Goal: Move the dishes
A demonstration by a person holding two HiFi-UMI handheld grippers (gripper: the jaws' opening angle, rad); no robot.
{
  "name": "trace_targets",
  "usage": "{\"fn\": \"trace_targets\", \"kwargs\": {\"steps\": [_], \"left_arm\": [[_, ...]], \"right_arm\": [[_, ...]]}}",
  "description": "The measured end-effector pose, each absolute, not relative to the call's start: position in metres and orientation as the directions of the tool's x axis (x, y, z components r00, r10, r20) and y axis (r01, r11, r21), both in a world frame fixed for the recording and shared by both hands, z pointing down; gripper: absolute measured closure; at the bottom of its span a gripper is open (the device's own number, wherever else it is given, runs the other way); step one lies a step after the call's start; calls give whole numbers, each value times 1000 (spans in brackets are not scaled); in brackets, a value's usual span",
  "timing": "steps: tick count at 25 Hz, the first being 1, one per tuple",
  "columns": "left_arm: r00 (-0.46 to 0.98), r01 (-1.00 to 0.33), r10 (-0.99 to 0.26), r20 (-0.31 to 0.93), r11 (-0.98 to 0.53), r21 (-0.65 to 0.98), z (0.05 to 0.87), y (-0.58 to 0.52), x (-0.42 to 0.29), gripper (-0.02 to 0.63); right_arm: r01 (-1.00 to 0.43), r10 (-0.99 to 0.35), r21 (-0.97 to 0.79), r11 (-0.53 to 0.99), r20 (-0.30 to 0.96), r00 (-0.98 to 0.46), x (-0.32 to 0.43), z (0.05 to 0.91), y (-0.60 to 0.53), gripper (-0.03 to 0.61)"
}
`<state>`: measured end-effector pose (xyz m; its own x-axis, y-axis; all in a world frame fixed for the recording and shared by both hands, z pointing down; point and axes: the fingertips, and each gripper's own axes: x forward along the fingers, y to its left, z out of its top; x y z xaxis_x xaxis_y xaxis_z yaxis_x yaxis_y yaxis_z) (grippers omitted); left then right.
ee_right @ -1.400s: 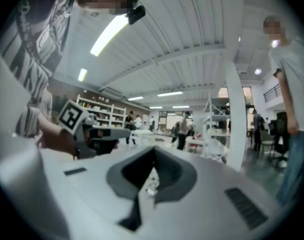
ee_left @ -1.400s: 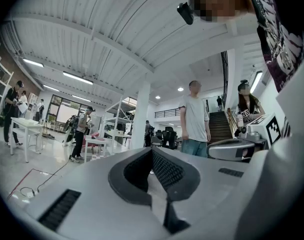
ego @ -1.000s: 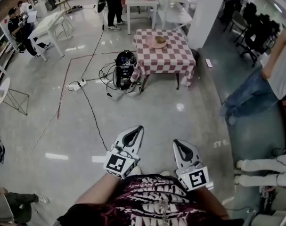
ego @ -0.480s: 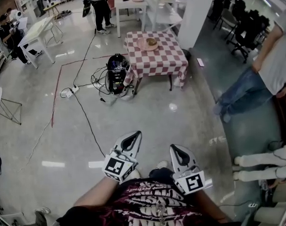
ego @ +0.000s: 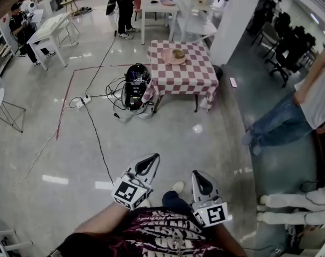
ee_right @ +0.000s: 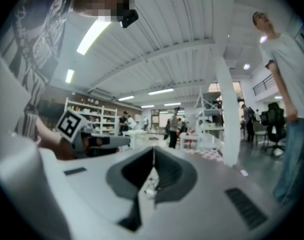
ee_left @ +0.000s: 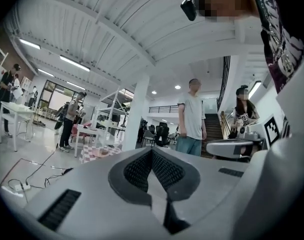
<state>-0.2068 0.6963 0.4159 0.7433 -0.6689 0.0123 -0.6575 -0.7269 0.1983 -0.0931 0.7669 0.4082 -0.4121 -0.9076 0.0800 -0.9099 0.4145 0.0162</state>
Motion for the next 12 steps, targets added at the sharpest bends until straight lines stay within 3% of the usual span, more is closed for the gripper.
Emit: {"fn": "trace_targets", "kwargs": {"steps": [12], "left_arm": [[727, -668, -687, 9, -704, 240, 436, 661, -168, 588]], "right_arm": [[-880, -873, 9, 476, 130, -471, -68, 425, 720, 545]]}}
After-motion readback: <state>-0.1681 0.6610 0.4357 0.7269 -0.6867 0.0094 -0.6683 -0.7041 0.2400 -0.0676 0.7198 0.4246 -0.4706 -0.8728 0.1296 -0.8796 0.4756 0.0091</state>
